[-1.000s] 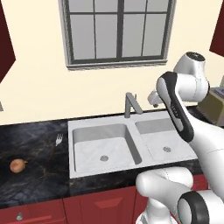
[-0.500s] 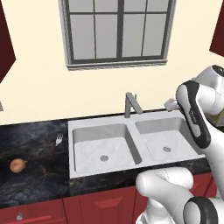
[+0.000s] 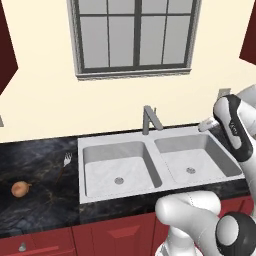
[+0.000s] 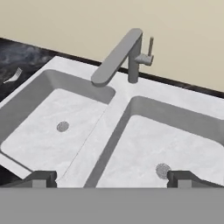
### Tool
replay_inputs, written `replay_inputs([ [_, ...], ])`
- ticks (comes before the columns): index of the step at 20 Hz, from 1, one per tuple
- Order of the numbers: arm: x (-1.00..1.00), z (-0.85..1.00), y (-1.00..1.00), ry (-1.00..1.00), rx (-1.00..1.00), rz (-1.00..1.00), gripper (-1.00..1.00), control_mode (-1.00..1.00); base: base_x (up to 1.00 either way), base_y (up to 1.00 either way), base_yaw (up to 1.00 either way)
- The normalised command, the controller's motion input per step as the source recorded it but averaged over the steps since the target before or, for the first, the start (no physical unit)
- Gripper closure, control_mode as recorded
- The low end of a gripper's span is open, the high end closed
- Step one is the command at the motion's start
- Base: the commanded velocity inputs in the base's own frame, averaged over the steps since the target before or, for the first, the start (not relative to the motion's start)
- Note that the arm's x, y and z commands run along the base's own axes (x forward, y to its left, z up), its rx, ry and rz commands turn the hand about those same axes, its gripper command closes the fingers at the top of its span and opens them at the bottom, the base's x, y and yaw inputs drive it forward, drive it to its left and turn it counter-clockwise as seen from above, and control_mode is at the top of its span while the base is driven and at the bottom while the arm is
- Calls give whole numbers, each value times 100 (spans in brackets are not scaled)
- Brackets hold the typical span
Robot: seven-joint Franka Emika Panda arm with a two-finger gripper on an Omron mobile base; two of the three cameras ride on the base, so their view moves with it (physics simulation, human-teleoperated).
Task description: Turn on the sink faucet. Then move the onion from the counter to the sink. Turn off the sink. Move the vegetable from the sink to the pot next to the stove. Finally move the pot to the front left burner.
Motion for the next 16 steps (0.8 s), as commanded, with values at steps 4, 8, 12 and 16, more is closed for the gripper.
replay_inputs([
  [4,16,-20,-34,-11,8,29,-100,-100,0,0,0],
  [8,1,-14,0,-9,5,30,-100,-100,0,0,0],
  [12,16,-2,0,-13,5,26,-100,-100,0,0,0],
  [16,23,-1,4,-20,1,24,-100,-100,0,0,0],
])
